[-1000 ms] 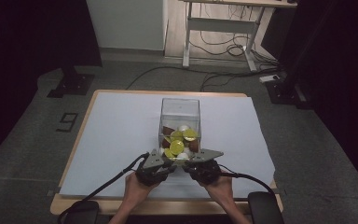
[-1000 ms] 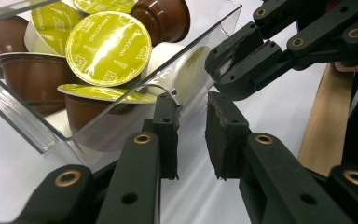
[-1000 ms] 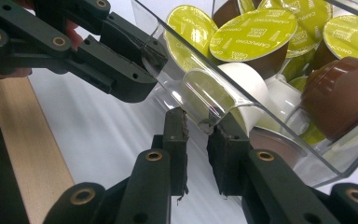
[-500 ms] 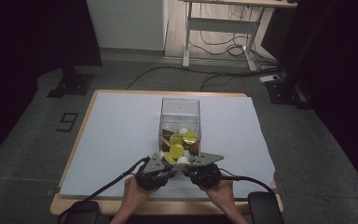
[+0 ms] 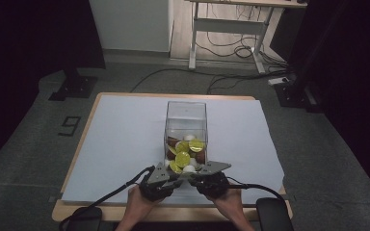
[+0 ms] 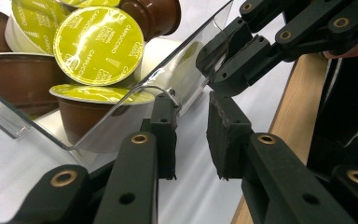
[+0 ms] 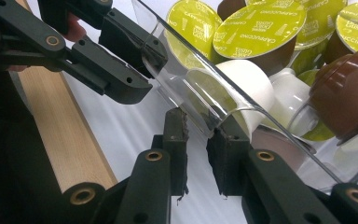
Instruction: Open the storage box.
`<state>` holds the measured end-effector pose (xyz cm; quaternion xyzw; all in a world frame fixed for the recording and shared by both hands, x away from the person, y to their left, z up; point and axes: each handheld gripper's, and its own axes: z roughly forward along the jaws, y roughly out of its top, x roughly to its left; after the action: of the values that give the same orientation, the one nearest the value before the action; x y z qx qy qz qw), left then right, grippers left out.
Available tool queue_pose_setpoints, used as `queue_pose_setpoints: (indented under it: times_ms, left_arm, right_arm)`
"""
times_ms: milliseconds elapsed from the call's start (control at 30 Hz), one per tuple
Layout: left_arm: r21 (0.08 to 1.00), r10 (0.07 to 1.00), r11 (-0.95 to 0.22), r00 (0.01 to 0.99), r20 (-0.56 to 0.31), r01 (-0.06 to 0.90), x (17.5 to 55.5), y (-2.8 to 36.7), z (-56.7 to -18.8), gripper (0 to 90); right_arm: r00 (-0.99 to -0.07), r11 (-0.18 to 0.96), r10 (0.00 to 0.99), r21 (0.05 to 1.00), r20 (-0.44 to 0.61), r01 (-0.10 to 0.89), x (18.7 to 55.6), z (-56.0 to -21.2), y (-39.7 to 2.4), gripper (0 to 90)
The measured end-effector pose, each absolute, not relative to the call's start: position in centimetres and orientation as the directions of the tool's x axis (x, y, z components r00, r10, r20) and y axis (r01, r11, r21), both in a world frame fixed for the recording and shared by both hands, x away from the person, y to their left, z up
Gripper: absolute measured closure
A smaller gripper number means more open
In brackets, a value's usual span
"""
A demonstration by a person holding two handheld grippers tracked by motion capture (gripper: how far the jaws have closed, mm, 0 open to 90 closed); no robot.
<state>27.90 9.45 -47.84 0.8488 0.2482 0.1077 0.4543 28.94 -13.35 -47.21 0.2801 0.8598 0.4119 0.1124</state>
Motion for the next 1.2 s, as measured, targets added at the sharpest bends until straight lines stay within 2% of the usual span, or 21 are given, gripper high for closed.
queue_pose_setpoints:
  times_ms: [200,700,1200]
  left_arm:
    - [0.829,0.507,-0.457,0.860,-0.055,0.323,28.0,9.7,-48.0,71.7]
    - [0.805,0.511,-0.467,0.855,-0.092,0.365,28.4,11.2,-48.5,62.2]
    - [0.789,0.512,-0.471,0.850,-0.119,0.394,28.4,12.9,-48.3,56.7]
  right_arm:
    - [-0.822,0.504,0.567,0.769,0.049,0.394,29.0,-47.1,-13.5,76.6]
    - [-0.832,0.533,0.551,0.737,0.072,0.417,29.4,-47.2,-14.8,69.3]
    - [-0.815,0.545,0.575,0.712,0.068,0.443,29.3,-47.2,-16.7,66.5]
